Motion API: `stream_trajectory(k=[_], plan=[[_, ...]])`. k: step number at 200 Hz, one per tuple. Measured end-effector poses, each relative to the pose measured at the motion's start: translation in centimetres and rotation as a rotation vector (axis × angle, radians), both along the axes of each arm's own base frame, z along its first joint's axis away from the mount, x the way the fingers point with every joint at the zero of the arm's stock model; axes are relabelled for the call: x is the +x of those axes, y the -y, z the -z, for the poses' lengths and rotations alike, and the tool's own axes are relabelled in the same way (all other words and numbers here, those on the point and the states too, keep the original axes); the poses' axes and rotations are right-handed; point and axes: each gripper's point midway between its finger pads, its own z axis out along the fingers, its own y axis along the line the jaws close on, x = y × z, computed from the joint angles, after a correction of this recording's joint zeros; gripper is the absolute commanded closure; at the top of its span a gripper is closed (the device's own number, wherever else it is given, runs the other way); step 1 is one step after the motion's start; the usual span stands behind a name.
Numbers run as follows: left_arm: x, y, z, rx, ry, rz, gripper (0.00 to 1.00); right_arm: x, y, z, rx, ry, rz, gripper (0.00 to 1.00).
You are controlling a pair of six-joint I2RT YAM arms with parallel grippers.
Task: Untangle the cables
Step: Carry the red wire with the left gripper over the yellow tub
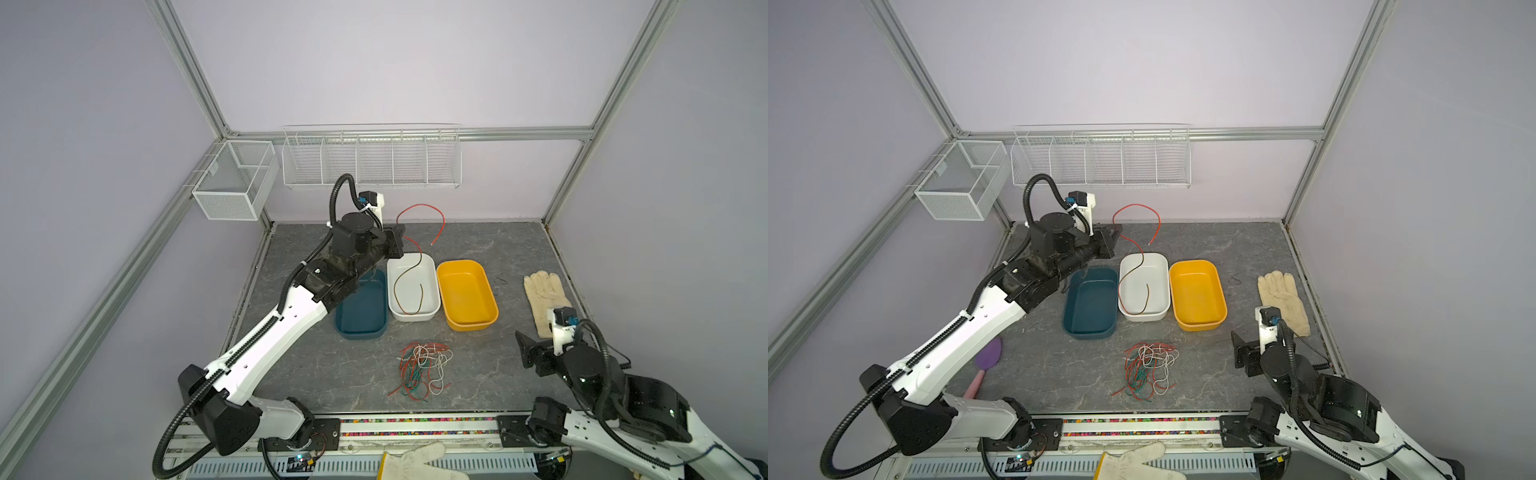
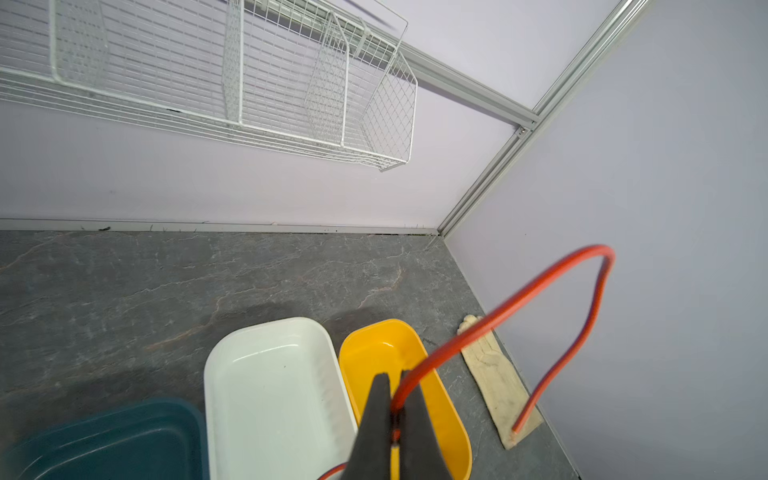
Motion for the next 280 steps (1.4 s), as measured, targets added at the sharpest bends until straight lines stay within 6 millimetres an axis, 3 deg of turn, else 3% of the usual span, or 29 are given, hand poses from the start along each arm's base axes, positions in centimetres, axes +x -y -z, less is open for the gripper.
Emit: stream_trajectory(k=[78, 102, 171, 209, 280], plan=[[1.9, 8.7, 1.6, -0.076, -0.004, 0.072, 1.0, 0.0, 0.0, 0.0, 0.022, 0.025, -0.001, 0.12], [3.1, 10.6, 2.6, -0.088, -0.012, 0.075, 1.0, 0.1, 0.1, 0.1, 0.02, 0.027, 0.001, 0.12], [5.4, 14.0, 8.6, -0.052, -0.078, 0.071, 1.0, 0.0, 0.3, 0.0, 0.026, 0.039, 0.001, 0.12], [5.0, 15.9, 12.4, -0.004, -0.118, 0.089, 1.0, 0.0, 0.3, -0.1, 0.028, 0.042, 0.001, 0.12], [3.5, 17.2, 15.6, 0.037, -0.153, 0.119, 1.0, 0.2, 0.1, -0.4, 0.039, 0.055, 0.001, 0.12]])
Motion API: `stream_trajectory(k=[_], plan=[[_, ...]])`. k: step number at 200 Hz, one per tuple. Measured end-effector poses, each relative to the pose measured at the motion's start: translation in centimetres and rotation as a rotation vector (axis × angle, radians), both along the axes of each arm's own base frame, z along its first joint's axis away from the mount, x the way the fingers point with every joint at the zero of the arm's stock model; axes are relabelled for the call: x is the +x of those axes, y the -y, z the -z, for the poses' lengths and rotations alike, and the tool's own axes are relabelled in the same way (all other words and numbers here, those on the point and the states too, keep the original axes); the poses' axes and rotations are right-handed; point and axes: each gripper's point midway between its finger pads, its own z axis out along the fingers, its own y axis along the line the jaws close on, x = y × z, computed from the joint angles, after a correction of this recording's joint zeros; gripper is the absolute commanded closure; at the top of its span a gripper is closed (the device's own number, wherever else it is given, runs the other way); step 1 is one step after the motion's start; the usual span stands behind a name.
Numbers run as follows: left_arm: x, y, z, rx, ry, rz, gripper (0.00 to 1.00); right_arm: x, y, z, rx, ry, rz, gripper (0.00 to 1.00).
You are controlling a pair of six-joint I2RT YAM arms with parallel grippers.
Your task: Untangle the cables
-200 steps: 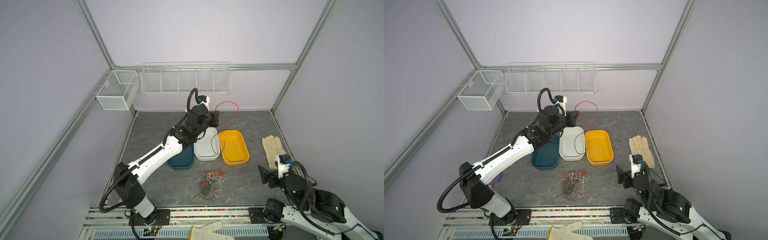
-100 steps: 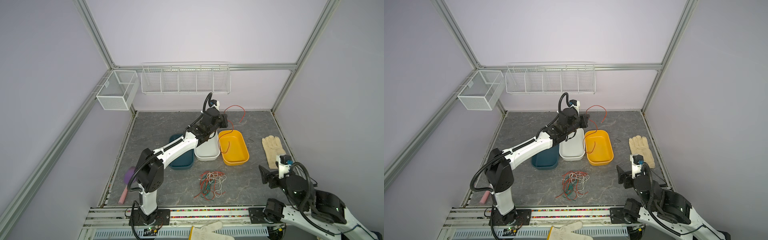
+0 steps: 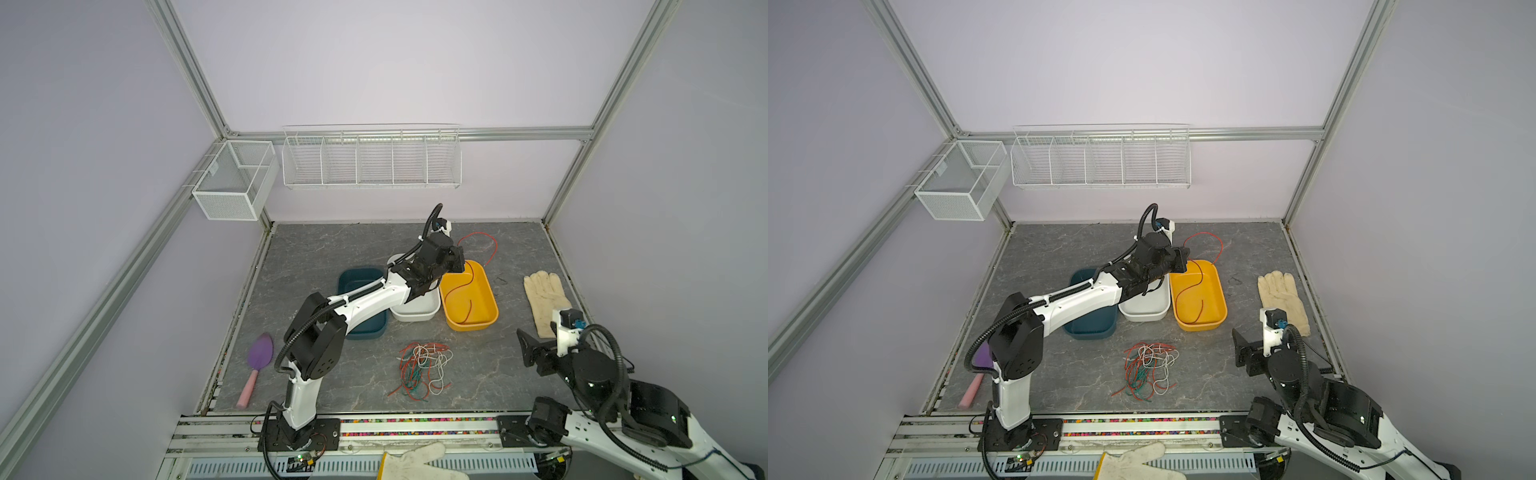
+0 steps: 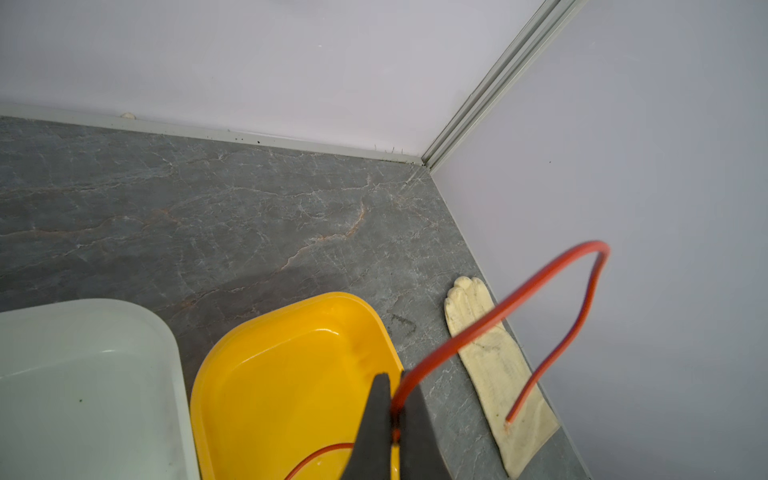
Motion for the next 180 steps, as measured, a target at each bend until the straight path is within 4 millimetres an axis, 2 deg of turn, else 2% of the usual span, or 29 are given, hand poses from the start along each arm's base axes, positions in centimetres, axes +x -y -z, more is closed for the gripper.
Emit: stream_trajectory(k=[22, 46, 65, 96, 142, 180], plan=[[-0.5, 0.4, 2.0, 0.043, -0.032, 0.01, 1.0, 0.0, 0.0, 0.0, -0.001, 0.0, 0.0, 0.12], [-1.1, -0.1, 5.1, 0.132, -0.093, 0.01, 1.0, 0.0, 0.0, 0.0, 0.0, 0.002, 0.0, 0.12], [-1.4, -0.6, 6.8, 0.198, -0.124, 0.001, 1.0, 0.0, -0.1, -0.1, 0.001, 0.003, -0.001, 0.12], [-1.4, -0.9, 7.9, 0.282, -0.147, -0.007, 1.0, 0.1, 0.0, 0.0, 0.001, 0.003, 0.001, 0.12], [-1.6, 0.0, 9.4, 0.372, -0.184, 0.025, 1.0, 0.1, 0.0, 0.1, -0.002, 0.002, 0.005, 0.12], [-2.0, -0.5, 10.7, 0.446, -0.226, 0.032, 1.0, 0.1, 0.0, 0.1, -0.002, 0.001, 0.005, 0.12]])
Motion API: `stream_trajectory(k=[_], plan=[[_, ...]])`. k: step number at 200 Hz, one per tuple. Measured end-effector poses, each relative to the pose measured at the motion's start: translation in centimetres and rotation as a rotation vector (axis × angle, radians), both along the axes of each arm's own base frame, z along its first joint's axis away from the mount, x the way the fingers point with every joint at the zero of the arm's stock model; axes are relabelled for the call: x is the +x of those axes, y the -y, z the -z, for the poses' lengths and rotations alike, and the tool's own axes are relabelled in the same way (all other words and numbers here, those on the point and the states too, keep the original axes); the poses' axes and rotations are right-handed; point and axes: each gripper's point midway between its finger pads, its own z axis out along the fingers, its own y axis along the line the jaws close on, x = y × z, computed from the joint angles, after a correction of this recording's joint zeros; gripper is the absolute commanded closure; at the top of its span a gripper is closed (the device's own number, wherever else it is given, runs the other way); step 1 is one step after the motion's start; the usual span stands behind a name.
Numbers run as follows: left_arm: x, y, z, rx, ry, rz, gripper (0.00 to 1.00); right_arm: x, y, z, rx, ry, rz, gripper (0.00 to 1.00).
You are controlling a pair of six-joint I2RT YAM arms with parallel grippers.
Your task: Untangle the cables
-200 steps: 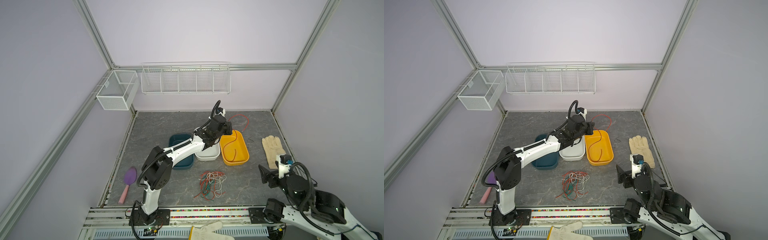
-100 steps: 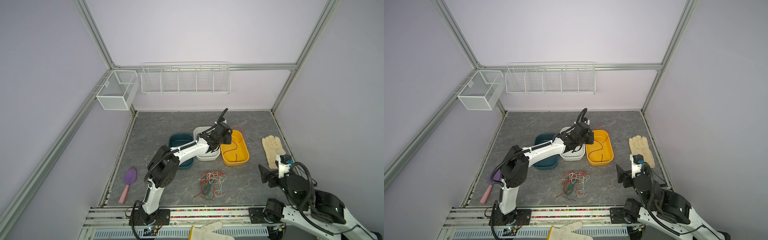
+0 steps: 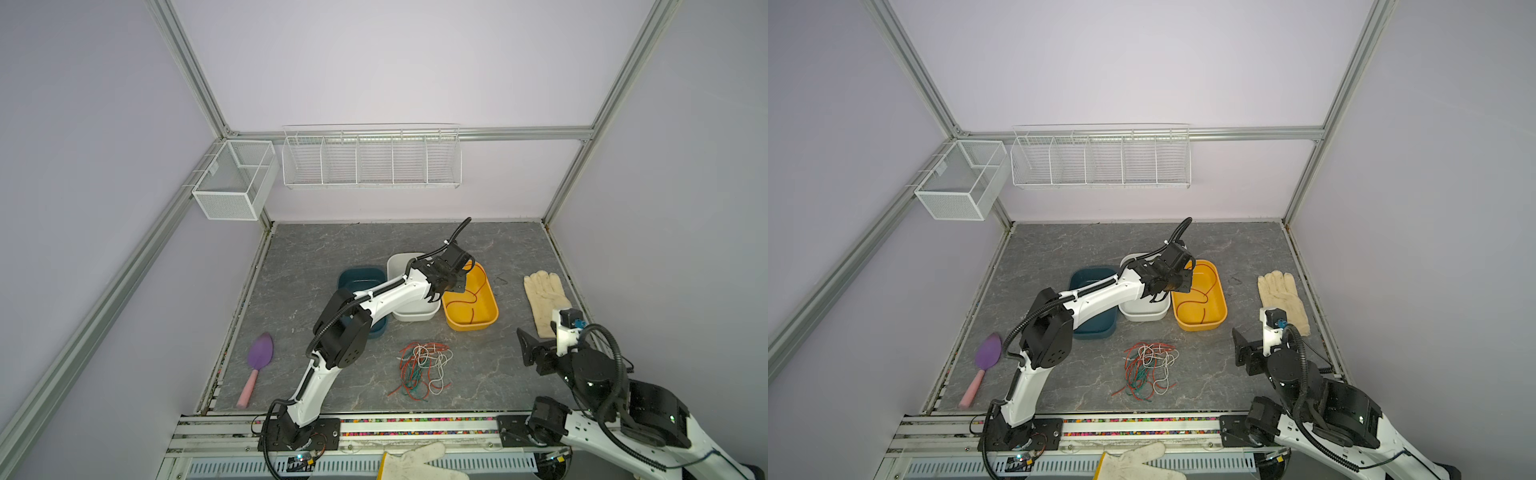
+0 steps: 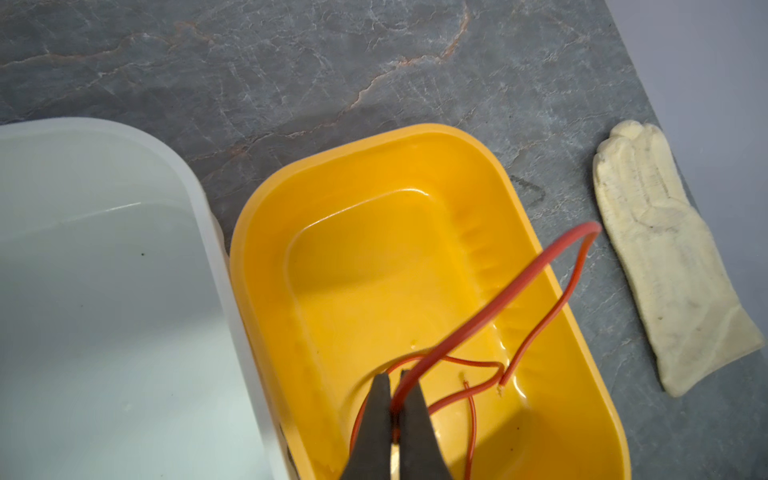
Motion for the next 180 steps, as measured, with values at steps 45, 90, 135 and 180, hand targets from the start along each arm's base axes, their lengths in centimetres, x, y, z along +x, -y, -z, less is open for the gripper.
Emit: stream_trajectory(k=[45, 90, 135, 180], plan=[[-0.4, -0.6, 1.7, 0.068, -0.042, 0.004, 1.0, 0.0, 0.0, 0.0, 0.0, 0.0, 0.002, 0.12], [-0.4, -0.5, 3.1, 0.114, -0.07, 0.016, 1.0, 0.0, 0.0, 0.0, 0.0, 0.0, 0.002, 0.12], [-0.3, -0.5, 3.0, 0.147, -0.076, 0.034, 0.85, 0.0, 0.1, 0.0, 0.0, 0.0, 0.005, 0.12], [0.0, -0.2, 0.7, 0.146, -0.055, 0.047, 0.69, 0.0, 0.1, 0.0, 0.001, -0.001, 0.004, 0.12]])
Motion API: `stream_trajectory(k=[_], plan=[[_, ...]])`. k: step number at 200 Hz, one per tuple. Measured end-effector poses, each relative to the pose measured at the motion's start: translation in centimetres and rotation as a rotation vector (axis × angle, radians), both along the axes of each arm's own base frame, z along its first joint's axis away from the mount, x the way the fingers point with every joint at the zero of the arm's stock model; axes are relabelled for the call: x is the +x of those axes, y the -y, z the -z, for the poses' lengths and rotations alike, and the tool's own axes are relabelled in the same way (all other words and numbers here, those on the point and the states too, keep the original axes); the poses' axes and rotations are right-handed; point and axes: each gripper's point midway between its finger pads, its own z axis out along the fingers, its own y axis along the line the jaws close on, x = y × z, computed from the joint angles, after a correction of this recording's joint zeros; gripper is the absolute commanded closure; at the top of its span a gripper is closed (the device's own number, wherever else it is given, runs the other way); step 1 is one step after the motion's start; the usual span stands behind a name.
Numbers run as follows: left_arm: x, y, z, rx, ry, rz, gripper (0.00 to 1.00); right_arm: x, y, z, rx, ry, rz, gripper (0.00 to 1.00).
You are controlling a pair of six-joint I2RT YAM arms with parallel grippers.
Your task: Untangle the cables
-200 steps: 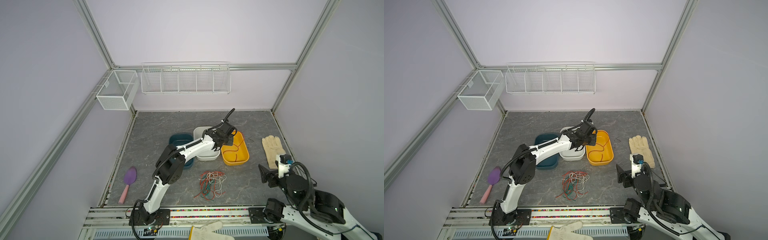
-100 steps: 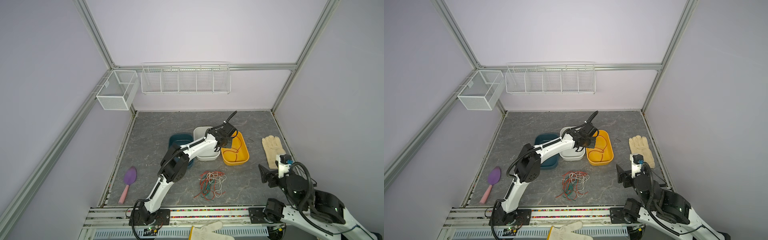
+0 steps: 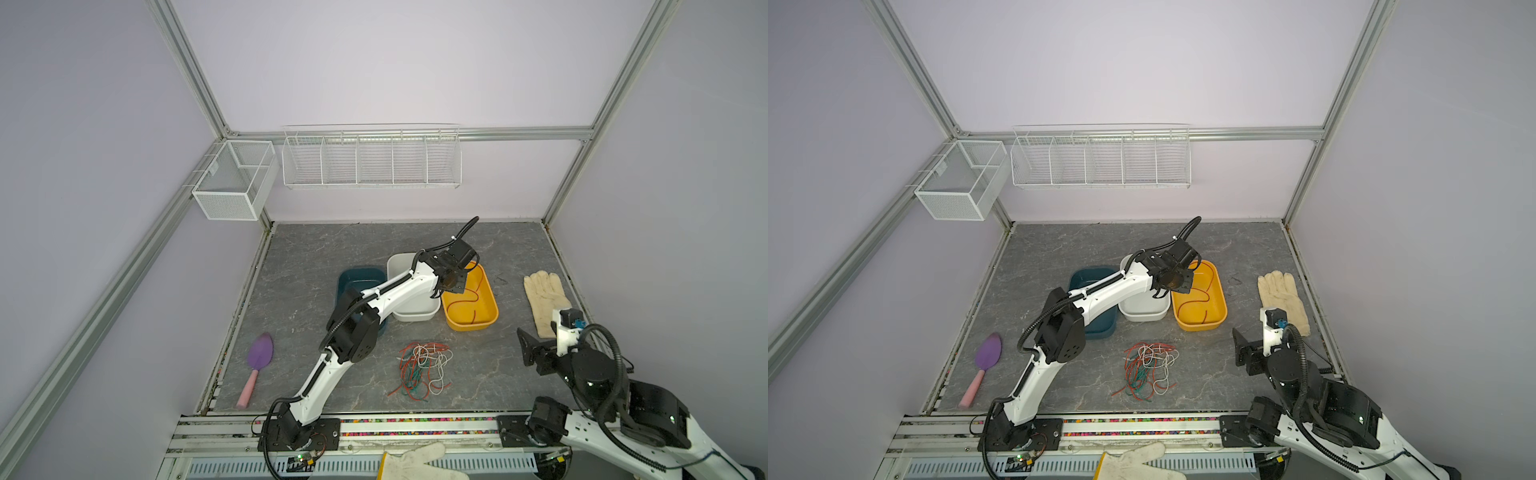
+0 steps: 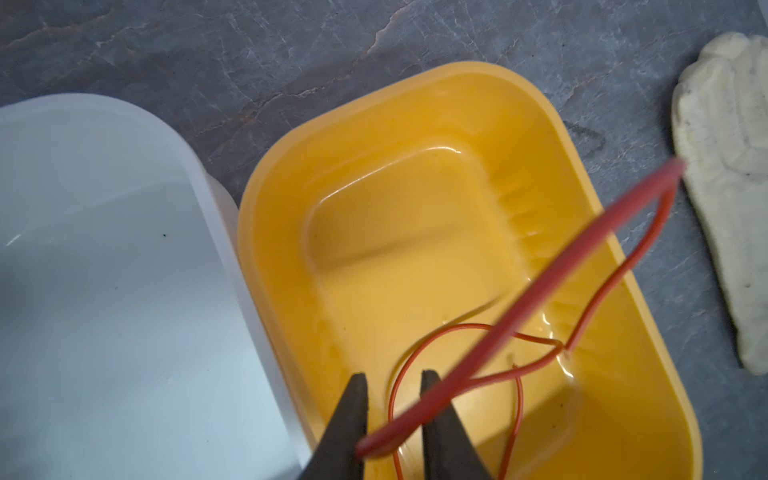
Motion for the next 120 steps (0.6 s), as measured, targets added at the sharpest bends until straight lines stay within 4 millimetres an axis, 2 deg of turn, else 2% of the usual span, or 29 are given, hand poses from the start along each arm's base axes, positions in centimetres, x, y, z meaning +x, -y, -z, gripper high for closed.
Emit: stream_trajectory(k=[25, 76, 120], plan=[[0.4, -0.2, -0.7, 0.001, 0.01, -0.002, 0.65, 0.0, 0.0, 0.0, 0.0, 0.0, 0.0, 0.12], [0.5, -1.2, -0.2, 0.027, -0.016, -0.004, 0.55, 0.0, 0.0, 0.0, 0.0, 0.0, 0.001, 0.12], [0.4, -1.2, -0.1, 0.023, -0.025, 0.005, 0.53, 0.0, -0.1, 0.1, 0.001, -0.003, -0.005, 0.12]])
